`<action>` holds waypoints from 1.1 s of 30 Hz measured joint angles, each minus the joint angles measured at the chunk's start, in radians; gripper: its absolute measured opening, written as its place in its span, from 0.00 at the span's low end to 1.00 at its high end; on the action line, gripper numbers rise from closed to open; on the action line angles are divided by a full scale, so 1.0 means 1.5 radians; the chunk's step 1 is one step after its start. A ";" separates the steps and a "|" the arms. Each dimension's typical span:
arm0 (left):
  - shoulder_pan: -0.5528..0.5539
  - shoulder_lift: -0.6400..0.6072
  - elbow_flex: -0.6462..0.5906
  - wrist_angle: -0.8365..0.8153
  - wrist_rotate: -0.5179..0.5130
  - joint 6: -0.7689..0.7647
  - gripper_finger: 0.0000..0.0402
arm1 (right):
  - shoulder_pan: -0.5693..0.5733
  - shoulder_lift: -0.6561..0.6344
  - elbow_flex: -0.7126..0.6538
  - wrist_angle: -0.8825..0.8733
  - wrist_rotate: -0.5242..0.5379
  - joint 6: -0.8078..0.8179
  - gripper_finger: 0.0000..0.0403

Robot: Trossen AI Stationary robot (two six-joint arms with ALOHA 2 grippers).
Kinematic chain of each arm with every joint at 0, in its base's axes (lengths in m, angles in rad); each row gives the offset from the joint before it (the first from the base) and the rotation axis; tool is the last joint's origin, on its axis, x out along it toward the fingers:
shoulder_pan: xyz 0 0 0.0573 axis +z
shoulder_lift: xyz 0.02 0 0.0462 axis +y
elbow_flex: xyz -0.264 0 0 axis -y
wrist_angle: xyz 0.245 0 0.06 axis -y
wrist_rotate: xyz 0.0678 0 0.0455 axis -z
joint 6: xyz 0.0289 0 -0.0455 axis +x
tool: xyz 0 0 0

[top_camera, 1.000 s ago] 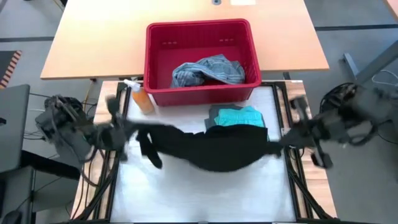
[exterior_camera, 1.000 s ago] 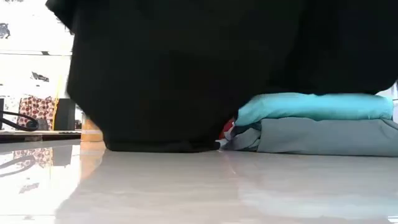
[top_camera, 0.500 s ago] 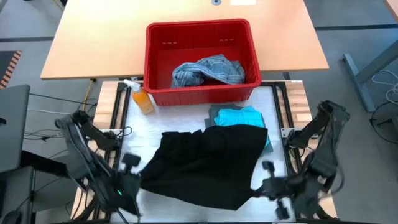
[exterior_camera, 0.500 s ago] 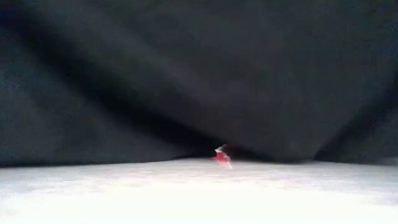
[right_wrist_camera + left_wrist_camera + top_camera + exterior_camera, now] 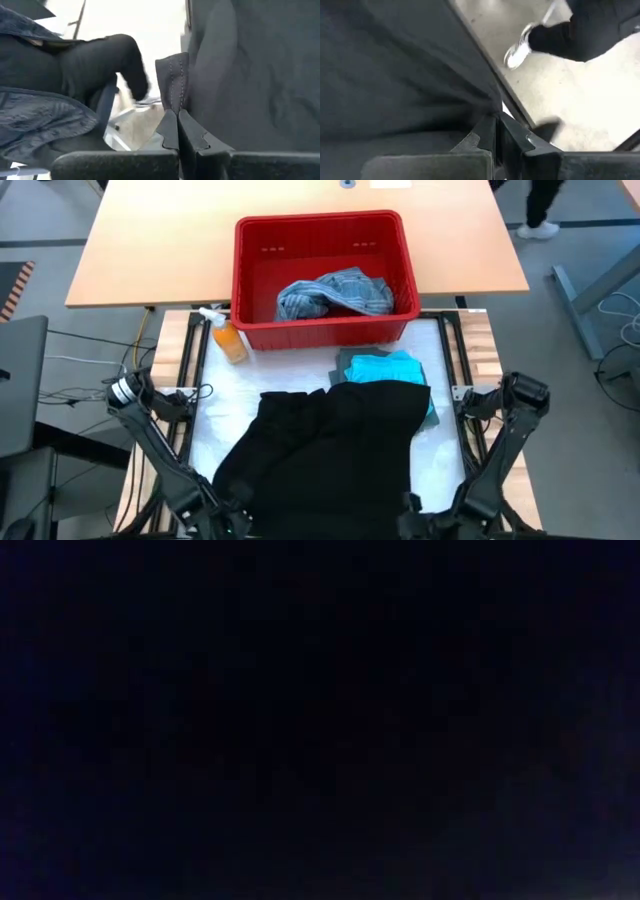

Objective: Fold Laundry from Bin
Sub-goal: Fold the black shirt

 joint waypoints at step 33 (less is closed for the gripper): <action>0.130 -0.162 -0.229 -0.106 0.030 -0.243 0.42 | 0.037 0.014 0.000 -0.109 -0.035 0.228 0.04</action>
